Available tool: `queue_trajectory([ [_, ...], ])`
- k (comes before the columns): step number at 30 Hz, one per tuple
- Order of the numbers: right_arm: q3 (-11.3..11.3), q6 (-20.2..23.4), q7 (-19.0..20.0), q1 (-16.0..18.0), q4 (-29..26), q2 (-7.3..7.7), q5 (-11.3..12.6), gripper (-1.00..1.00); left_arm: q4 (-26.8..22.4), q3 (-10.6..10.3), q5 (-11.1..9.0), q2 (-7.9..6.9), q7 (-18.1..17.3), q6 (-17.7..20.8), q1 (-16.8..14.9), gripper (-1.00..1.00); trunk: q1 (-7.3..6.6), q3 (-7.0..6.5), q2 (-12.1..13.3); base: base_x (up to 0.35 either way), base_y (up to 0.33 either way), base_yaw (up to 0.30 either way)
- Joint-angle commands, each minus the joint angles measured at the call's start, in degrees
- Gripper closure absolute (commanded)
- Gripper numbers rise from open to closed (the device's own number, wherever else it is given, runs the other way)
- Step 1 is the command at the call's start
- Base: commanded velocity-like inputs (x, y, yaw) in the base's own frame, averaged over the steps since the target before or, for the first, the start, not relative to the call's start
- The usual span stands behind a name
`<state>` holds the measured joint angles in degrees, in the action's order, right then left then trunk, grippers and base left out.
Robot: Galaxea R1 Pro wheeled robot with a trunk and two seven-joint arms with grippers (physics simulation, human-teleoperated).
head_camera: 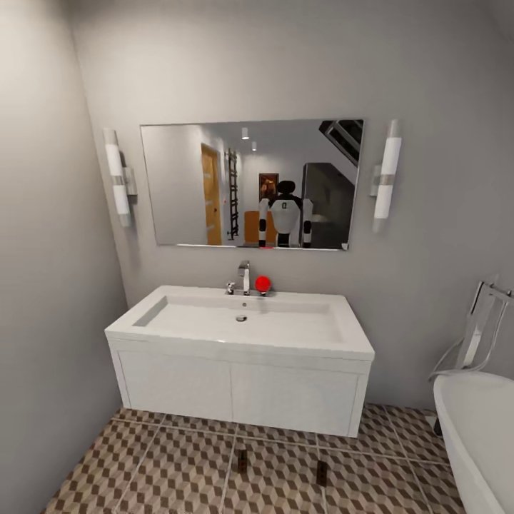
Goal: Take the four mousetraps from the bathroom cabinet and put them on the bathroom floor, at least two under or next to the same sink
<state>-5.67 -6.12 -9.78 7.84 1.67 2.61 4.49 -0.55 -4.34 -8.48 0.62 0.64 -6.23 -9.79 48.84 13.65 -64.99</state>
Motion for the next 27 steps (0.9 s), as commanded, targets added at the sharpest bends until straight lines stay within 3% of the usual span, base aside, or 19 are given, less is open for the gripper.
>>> queue_trajectory([
  [1,-0.48,-0.35,-0.06,0.07,0.18,0.0,0.46,-1.0,0.07,-0.47,-0.55,0.01,0.1,-0.2,-0.06,-1.0,0.0,0.07,-0.05,0.0,0.0,0.283],
  [27,-0.53,0.02,-0.06,0.07,0.18,-0.1,0.32,-1.0,-0.55,-0.72,0.06,-0.54,0.31,-0.19,-0.06,-1.0,0.0,0.07,-0.05,0.0,0.0,0.289],
])
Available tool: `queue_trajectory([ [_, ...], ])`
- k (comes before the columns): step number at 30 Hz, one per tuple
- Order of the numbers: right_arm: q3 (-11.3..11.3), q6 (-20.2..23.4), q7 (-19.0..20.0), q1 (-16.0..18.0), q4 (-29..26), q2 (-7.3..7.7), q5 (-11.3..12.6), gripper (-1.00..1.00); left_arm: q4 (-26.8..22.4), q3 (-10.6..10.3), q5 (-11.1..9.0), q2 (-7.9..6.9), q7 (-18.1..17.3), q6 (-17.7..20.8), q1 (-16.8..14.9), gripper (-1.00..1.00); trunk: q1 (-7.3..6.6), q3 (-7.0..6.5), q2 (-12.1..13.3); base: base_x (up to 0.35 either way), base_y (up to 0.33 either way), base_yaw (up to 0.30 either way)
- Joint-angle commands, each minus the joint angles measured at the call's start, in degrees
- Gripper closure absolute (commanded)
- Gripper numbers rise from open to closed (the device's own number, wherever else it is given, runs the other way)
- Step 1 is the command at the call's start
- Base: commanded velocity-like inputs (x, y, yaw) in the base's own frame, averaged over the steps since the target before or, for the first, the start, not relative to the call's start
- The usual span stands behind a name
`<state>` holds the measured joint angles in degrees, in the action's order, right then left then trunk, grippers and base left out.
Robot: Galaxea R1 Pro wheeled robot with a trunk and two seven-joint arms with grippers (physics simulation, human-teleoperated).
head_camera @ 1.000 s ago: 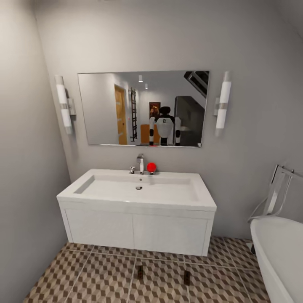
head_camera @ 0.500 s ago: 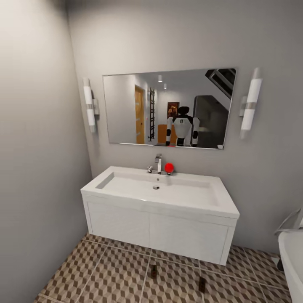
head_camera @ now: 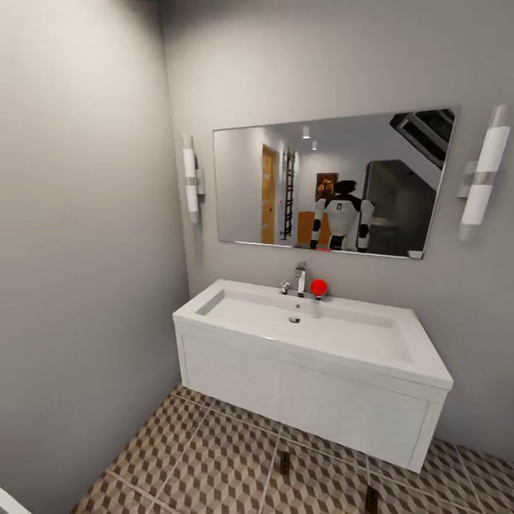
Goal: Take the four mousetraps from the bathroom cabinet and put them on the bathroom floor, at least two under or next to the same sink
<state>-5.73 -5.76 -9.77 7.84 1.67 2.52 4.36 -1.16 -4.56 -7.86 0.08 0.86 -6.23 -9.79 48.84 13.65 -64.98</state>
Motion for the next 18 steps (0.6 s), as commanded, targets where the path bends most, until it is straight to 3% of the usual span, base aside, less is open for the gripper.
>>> queue_trajectory([
  [1,-0.48,-0.34,-0.07,0.07,0.18,-0.04,0.42,-1.0,0.05,-0.5,-0.54,-0.03,0.09,-0.19,-0.05,-1.0,0.0,0.07,-0.05,0.0,0.0,0.293],
  [18,-0.51,-0.38,-0.04,0.07,0.18,-0.65,0.31,-1.0,0.1,-0.53,-0.55,-0.16,0.11,-0.26,-0.05,-1.0,0.0,0.07,-0.05,0.0,0.0,0.298],
])
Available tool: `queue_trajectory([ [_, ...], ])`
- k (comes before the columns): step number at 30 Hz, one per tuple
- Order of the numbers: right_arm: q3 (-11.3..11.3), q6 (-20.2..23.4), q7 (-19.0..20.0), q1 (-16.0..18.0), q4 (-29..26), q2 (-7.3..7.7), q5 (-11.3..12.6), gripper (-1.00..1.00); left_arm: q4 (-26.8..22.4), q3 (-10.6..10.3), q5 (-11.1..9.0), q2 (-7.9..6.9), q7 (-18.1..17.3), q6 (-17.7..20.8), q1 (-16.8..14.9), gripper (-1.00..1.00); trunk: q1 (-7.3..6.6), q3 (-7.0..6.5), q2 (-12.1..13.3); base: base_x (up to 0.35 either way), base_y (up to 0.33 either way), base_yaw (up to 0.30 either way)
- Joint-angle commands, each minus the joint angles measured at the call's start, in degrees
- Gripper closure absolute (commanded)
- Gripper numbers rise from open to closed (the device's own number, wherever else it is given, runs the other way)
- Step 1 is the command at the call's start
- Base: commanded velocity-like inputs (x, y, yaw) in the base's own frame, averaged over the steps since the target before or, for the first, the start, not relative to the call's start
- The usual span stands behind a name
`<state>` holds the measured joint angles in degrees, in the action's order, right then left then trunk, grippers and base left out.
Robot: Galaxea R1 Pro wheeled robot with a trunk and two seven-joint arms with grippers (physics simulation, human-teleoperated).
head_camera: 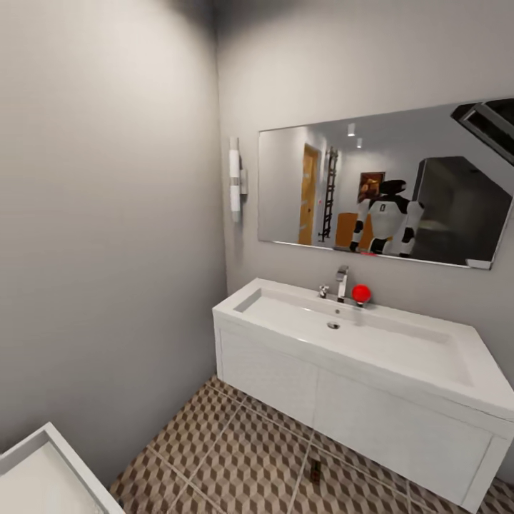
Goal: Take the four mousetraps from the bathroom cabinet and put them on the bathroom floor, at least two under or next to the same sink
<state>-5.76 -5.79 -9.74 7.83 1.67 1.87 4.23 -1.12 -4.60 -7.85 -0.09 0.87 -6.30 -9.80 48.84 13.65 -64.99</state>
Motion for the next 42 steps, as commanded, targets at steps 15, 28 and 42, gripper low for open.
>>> queue_trajectory([
  [15,-0.53,-0.44,-0.1,0.08,0.18,-0.22,0.35,-1.0,-0.02,-0.56,-0.51,0.0,0.09,-0.18,-0.05,-1.0,0.0,0.07,-0.04,0.0,0.0,0.3],
  [28,-0.54,-0.42,-0.04,0.08,0.18,-0.18,0.34,-1.0,0.01,-0.55,-0.52,0.0,0.09,-0.2,-0.05,-1.0,0.0,0.07,-0.04,0.0,0.0,0.3],
  [42,-0.54,-0.44,-0.04,0.08,0.18,-0.13,0.32,-1.0,-0.01,-0.58,-0.5,0.0,0.09,-0.2,-0.05,-1.0,0.0,0.07,-0.04,0.0,0.0,0.29],
])
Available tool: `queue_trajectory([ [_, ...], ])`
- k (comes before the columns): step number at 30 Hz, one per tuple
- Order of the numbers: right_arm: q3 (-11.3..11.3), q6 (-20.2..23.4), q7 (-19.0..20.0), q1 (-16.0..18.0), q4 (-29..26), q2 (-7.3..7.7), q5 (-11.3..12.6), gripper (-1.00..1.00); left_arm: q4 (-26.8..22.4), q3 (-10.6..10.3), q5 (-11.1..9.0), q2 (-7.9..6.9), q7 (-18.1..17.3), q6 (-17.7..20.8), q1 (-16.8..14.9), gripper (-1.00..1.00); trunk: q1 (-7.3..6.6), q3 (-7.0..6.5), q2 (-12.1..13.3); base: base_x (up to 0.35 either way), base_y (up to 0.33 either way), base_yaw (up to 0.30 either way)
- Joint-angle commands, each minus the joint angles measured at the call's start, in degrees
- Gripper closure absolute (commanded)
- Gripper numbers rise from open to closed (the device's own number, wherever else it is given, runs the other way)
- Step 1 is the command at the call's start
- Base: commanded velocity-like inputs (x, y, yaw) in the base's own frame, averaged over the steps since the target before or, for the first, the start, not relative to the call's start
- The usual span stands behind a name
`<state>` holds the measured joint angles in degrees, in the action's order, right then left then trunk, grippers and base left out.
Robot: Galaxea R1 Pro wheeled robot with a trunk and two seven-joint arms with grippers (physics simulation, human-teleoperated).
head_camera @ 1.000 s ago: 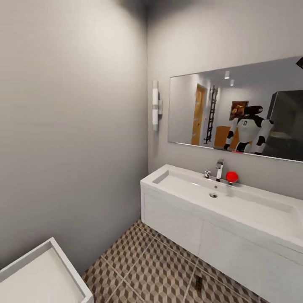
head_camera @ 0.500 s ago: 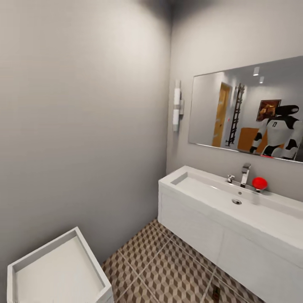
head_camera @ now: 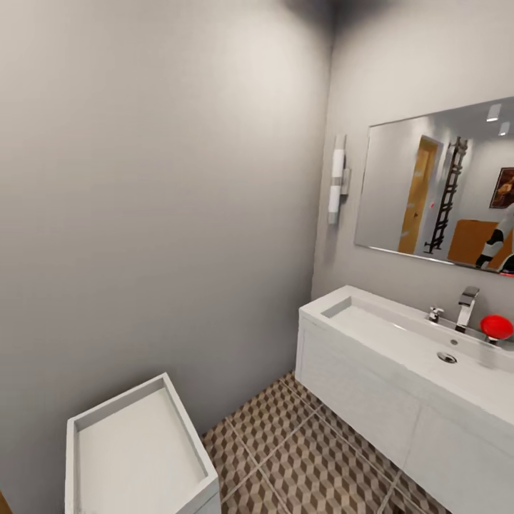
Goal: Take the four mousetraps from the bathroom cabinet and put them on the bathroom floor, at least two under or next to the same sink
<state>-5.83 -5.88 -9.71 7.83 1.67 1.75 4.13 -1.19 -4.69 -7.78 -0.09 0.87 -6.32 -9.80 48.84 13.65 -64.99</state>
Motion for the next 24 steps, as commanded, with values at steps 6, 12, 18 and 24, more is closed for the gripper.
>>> queue_trajectory([
  [6,-0.43,-0.36,-0.06,0.08,0.18,0.11,0.37,-1.0,0.06,-0.5,-0.57,0.01,0.09,-0.19,-0.05,-1.0,0.0,0.07,-0.04,0.0,0.0,0.108],
  [12,-0.45,-0.36,-0.05,0.08,0.18,0.21,0.36,-1.0,0.05,-0.5,-0.57,0.01,0.09,-0.19,-0.05,-1.0,0.0,0.07,-0.04,0.0,0.0,0.034],
  [18,-0.43,-0.44,-0.06,0.08,0.18,0.25,-0.11,-1.0,0.06,-0.5,-0.57,0.01,0.09,-0.19,-0.05,-1.0,0.0,0.07,-0.04,0.0,0.0,0.155],
  [24,-0.42,-0.51,-0.11,0.08,0.18,0.26,-0.33,-1.0,0.06,-0.5,-0.57,0.01,0.09,-0.19,-0.05,-1.0,0.0,0.07,-0.04,0.0,0.0,0.258],
])
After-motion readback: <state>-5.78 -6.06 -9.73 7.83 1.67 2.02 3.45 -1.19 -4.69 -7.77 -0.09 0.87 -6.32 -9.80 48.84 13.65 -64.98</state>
